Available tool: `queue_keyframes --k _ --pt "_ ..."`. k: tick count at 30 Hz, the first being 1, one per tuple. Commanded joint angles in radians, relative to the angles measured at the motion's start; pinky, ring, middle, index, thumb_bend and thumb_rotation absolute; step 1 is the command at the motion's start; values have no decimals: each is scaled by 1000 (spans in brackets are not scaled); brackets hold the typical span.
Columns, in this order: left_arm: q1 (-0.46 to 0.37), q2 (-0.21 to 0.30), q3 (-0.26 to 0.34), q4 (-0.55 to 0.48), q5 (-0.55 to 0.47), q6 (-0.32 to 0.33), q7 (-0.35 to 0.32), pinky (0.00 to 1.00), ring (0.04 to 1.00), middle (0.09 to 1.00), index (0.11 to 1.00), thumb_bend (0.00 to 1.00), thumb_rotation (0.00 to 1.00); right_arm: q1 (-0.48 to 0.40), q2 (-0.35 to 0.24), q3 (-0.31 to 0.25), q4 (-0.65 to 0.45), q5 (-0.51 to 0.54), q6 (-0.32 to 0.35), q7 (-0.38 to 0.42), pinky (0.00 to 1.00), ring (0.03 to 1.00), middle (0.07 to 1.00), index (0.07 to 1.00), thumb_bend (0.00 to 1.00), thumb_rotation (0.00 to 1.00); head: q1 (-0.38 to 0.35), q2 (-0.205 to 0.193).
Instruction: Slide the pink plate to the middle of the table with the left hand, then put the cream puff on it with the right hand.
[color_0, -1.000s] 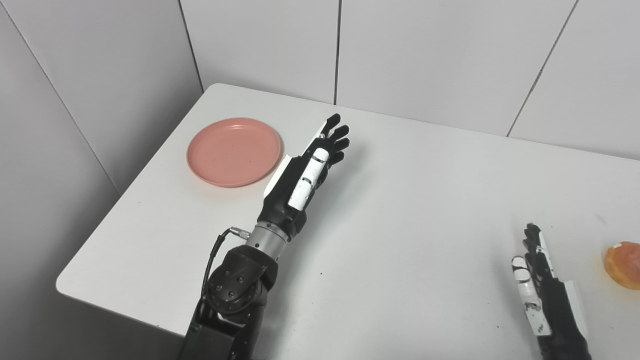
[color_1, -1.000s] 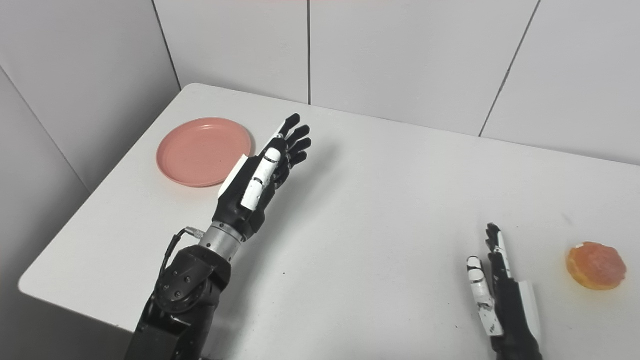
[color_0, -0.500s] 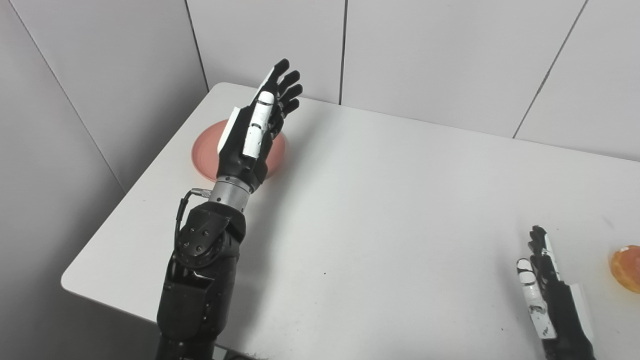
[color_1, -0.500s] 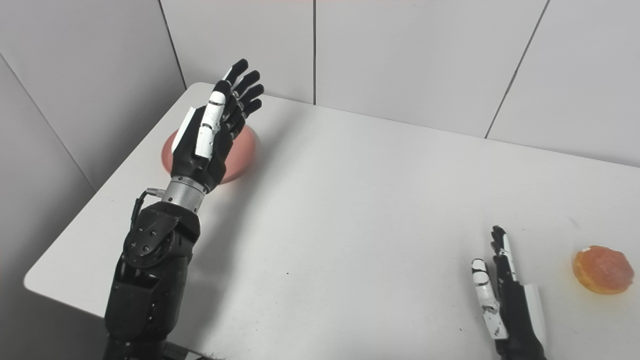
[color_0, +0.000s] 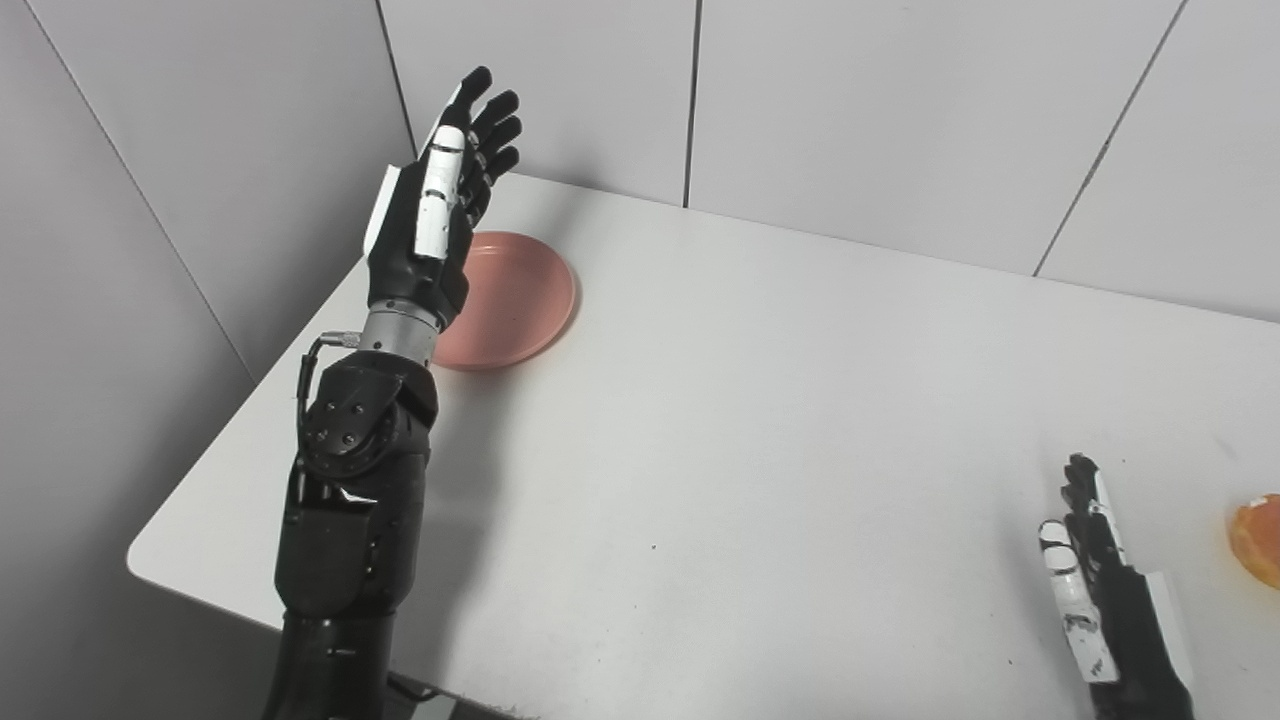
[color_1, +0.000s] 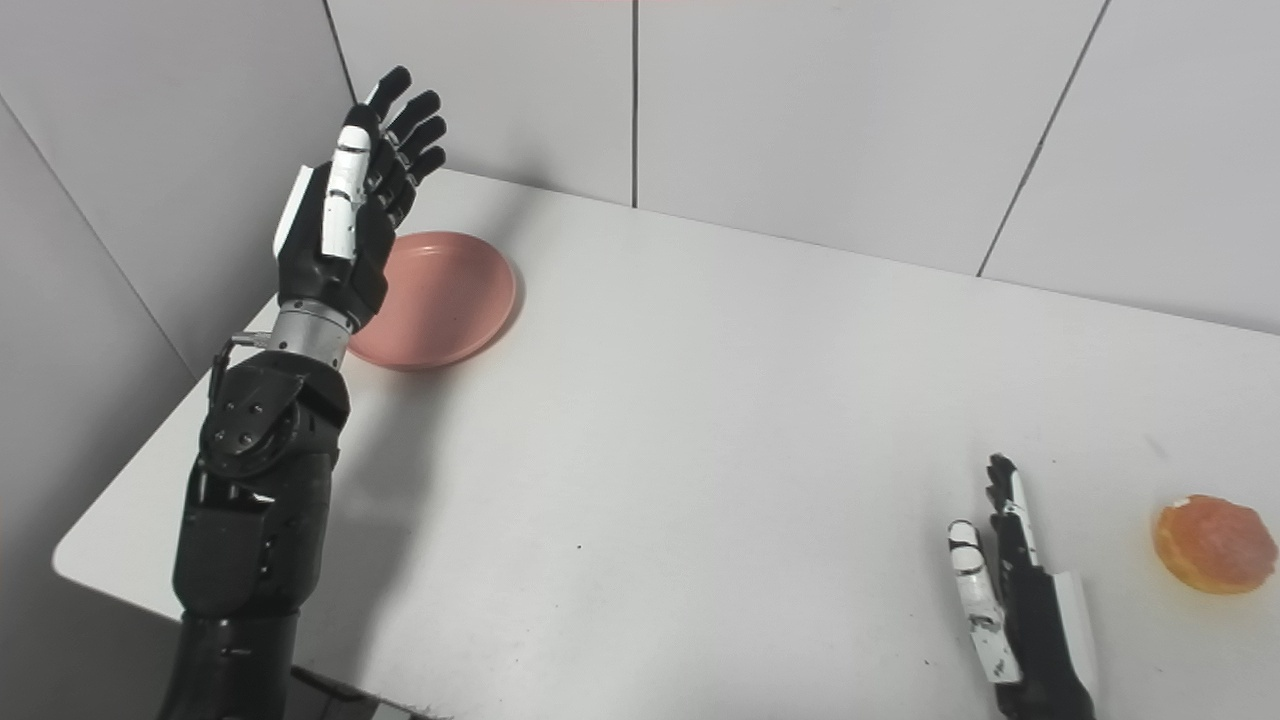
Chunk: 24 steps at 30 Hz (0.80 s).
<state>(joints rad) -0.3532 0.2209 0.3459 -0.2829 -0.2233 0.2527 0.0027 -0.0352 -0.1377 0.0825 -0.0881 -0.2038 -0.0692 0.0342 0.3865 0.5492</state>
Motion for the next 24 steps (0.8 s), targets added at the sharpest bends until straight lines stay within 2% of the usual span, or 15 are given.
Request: queue_keyframes --k 1,9,24 --pt "-48 25 16 -3 -27 -38 9 922 910 908 901 429 1000 12 1 -1 16 4 -8 -1 1000 1000 1000 1000 50 1000 0 1" --pt "-69 81 60 73 -48 -48 18 910 914 911 897 466 1000 13 0 -4 15 4 -11 0 1000 1000 1000 1000 45 1000 16 -5" --pt "-101 144 134 220 -98 -81 23 869 879 885 879 421 1000 18 0 -6 5 -4 -2 -1 1000 1000 1000 1000 53 1000 25 -5"
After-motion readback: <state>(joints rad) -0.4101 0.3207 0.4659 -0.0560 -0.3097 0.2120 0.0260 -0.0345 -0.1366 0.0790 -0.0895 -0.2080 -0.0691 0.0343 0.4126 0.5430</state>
